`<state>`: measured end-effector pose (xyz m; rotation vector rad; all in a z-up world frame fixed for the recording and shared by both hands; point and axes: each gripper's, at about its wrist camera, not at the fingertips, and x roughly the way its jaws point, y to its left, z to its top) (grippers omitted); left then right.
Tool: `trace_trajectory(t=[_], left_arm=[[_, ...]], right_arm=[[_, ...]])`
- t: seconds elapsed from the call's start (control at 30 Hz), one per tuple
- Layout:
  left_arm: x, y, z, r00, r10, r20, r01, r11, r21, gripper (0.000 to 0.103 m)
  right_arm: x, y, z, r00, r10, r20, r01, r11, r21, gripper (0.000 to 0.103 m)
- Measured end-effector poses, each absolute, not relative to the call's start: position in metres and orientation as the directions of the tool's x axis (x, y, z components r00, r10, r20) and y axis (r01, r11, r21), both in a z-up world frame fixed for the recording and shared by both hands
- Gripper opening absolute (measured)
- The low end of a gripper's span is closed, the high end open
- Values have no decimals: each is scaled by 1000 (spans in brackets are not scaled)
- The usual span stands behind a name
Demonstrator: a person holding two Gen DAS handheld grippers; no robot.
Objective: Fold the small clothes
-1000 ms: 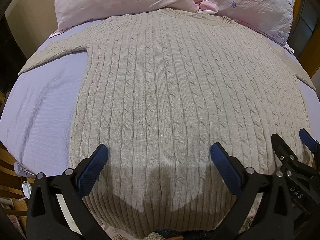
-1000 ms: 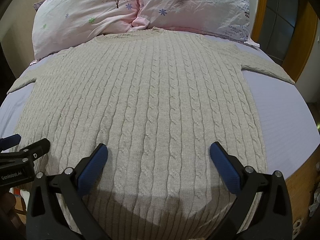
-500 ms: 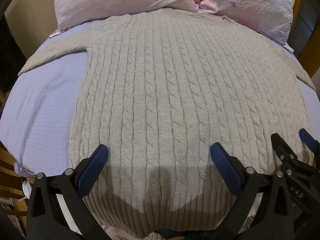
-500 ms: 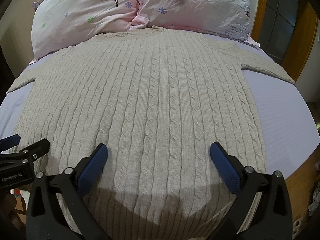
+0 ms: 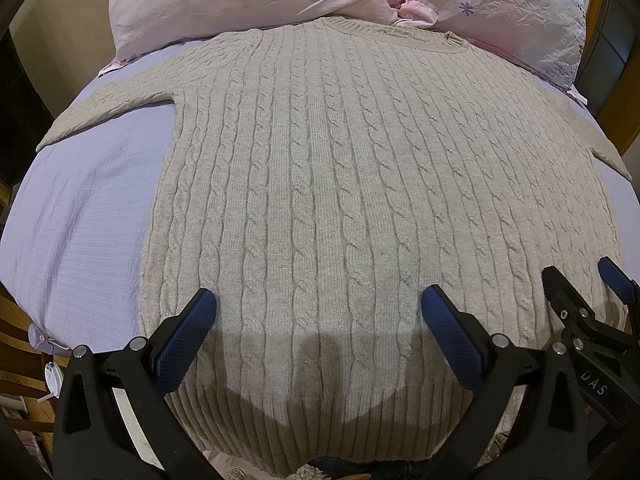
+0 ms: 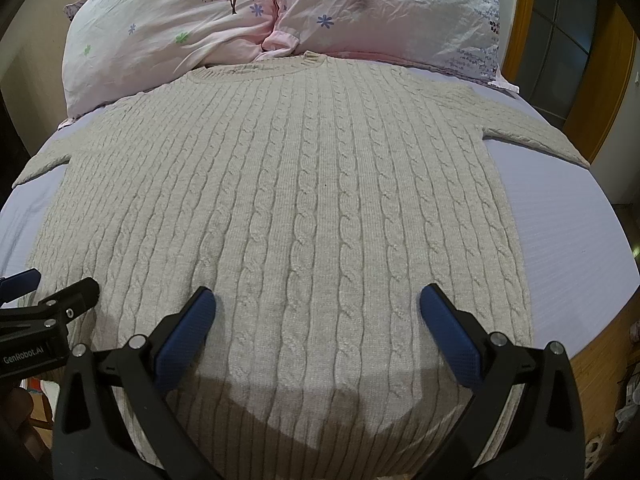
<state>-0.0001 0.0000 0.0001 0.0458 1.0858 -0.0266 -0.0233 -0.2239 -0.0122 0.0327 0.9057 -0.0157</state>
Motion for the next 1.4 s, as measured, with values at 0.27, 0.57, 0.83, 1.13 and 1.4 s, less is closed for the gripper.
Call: trace_trajectory(t=[0.27, 0.57, 0.83, 1.13, 1.4], left_arm=[[0, 0, 0, 466, 1, -885, 44, 999, 24, 102], [0, 0, 0, 466, 1, -885, 44, 999, 25, 102], [0, 0, 0, 472, 1, -882, 46, 999, 26, 102], [-7, 6, 8, 526, -69, -848, 115, 993, -10, 102], [23, 76, 49, 695, -262, -670, 133, 962, -238, 102]], right_arm=[[-23, -224, -12, 618, 2, -786, 25, 999, 23, 101], [-23, -224, -12, 618, 3, -786, 24, 999, 22, 101], [-24, -225, -11, 622, 9, -783, 6, 1000, 16, 101], [-7, -309, 8, 690, 138, -711, -57, 989, 137, 101], [55, -578, 28, 723, -61, -688, 521, 703, 485, 65]])
